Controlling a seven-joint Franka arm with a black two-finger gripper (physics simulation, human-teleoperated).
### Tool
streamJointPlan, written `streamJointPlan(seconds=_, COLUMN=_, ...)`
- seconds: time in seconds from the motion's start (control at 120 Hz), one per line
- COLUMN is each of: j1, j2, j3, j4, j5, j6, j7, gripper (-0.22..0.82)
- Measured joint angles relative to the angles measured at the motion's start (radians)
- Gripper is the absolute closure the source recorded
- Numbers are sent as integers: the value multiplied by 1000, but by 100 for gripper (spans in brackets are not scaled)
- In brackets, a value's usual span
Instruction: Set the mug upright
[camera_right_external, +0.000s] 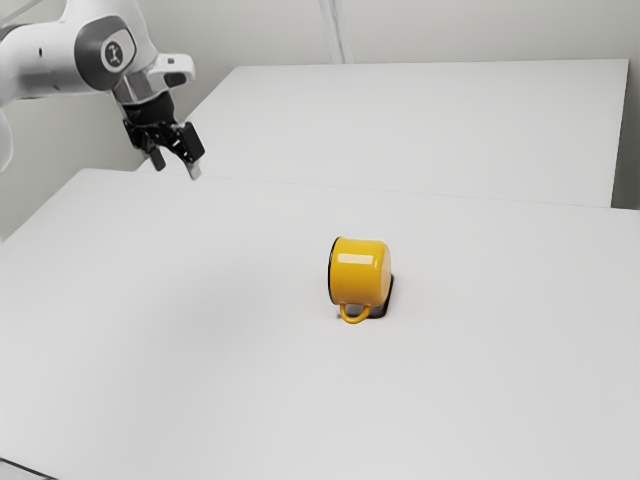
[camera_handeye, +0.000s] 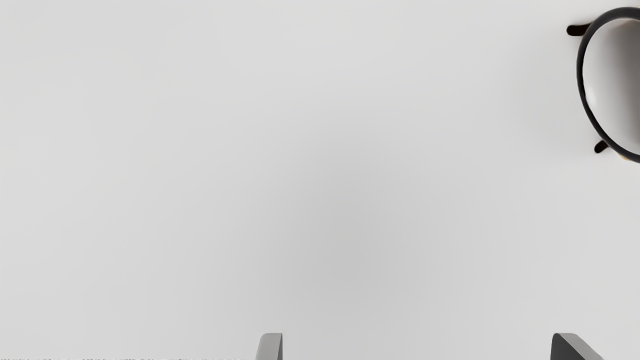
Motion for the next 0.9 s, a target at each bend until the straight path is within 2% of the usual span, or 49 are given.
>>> streamJointPlan(seconds=0.267, j1=-23, j2=-20, j3=5, j4=-82, j5=-59, j6=24, j7=-3, gripper=2)
streamJointPlan(seconds=0.525, j1=-62, j2=-13, j3=9, j4=-165, j5=-240, j6=91, j7=-46, gripper=2)
streamJointPlan(seconds=0.675, j1=-81, j2=-12, j3=40, j4=-221, j5=-389, j6=106, j7=-69, gripper=2)
streamJointPlan(seconds=0.9, j1=-75, j2=65, j3=66, j4=-226, j5=-604, j6=91, j7=-79, gripper=2)
